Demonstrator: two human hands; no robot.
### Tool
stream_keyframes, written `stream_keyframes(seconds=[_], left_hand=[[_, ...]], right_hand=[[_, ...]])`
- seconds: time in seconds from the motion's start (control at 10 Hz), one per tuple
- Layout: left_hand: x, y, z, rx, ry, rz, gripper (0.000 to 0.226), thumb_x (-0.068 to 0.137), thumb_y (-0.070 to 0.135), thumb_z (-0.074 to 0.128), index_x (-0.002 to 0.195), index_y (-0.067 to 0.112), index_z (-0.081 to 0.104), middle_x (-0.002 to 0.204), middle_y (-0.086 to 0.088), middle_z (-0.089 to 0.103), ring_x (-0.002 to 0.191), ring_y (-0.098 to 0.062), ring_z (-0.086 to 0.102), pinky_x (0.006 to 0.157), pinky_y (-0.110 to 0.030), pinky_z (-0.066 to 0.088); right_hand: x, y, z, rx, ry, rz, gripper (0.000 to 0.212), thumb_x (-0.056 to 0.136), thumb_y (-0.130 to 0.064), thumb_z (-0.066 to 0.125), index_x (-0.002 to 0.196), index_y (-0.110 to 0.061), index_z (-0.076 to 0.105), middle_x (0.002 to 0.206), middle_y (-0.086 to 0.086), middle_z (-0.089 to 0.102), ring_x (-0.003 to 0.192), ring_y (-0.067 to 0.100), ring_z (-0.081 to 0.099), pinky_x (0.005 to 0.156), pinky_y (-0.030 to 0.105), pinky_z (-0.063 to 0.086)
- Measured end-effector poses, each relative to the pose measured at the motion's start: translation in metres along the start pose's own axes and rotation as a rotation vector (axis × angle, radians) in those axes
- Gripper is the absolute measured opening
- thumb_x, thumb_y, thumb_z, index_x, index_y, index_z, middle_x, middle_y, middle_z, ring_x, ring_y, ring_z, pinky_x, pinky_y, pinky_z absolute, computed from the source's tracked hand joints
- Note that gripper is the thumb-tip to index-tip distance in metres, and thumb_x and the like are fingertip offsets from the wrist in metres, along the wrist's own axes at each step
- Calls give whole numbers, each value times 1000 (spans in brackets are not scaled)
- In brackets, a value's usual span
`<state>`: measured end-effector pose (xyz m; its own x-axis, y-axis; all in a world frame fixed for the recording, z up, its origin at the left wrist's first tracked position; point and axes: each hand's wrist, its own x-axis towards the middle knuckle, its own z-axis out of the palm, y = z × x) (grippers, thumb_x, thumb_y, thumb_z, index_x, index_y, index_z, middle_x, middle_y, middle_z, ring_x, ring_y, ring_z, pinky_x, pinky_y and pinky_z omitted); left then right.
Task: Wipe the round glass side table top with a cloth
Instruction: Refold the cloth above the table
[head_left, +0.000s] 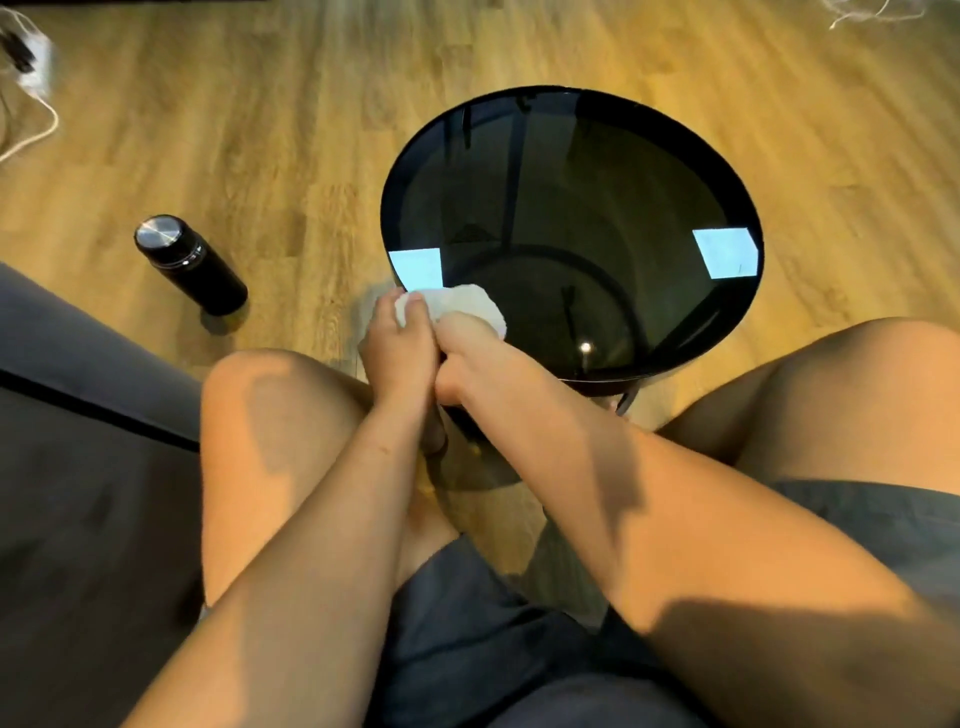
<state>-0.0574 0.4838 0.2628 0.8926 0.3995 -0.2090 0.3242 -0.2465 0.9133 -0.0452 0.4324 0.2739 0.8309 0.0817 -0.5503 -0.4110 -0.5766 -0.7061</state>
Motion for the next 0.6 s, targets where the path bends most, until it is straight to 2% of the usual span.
stream_keyframes(seconds=[0.1,0.2,0.3,0.4,0.5,0.6], left_hand=[[19,6,-29,-308,147,-59,31,93,39,51,112,21,66,113,-6,71,106,-25,67,91,-37,53],[13,12,-46,-592,52,-72,19,97,26,58,107,17,70,99,-4,75,92,-17,71,78,-28,55],[-3,19,-37,-643,-35,-116,13,95,14,60,101,13,72,87,-2,77,84,-16,72,73,-28,55],[-15,33,-20,-746,-184,-172,17,93,2,56,102,9,69,86,-5,78,81,-18,74,65,-28,58],[-20,57,-1,-743,-424,-165,23,93,3,56,111,11,68,106,-9,76,97,-22,73,73,-32,58],[-22,71,12,-698,-510,-140,28,93,7,56,119,14,65,116,-8,73,105,-23,70,77,-33,57]], right_hand=[[-1,-51,-6,581,-102,211,23,95,-11,55,117,-4,58,123,19,65,92,32,65,72,37,56],[0,-65,-42,432,-3,-114,31,83,-29,69,105,-9,63,98,13,72,82,26,71,66,38,60],[-6,-46,-58,186,65,-170,39,76,-40,72,105,-15,66,96,4,73,86,20,71,76,40,61],[-16,8,-86,232,43,-178,42,75,-46,76,111,-25,67,104,-7,72,96,11,69,90,38,57],[-26,40,-127,395,136,-280,69,75,-43,82,133,-30,48,123,-15,60,107,1,59,90,26,52],[-35,53,-153,471,172,-355,80,74,-35,84,140,-27,40,131,-12,56,116,4,56,94,29,51]])
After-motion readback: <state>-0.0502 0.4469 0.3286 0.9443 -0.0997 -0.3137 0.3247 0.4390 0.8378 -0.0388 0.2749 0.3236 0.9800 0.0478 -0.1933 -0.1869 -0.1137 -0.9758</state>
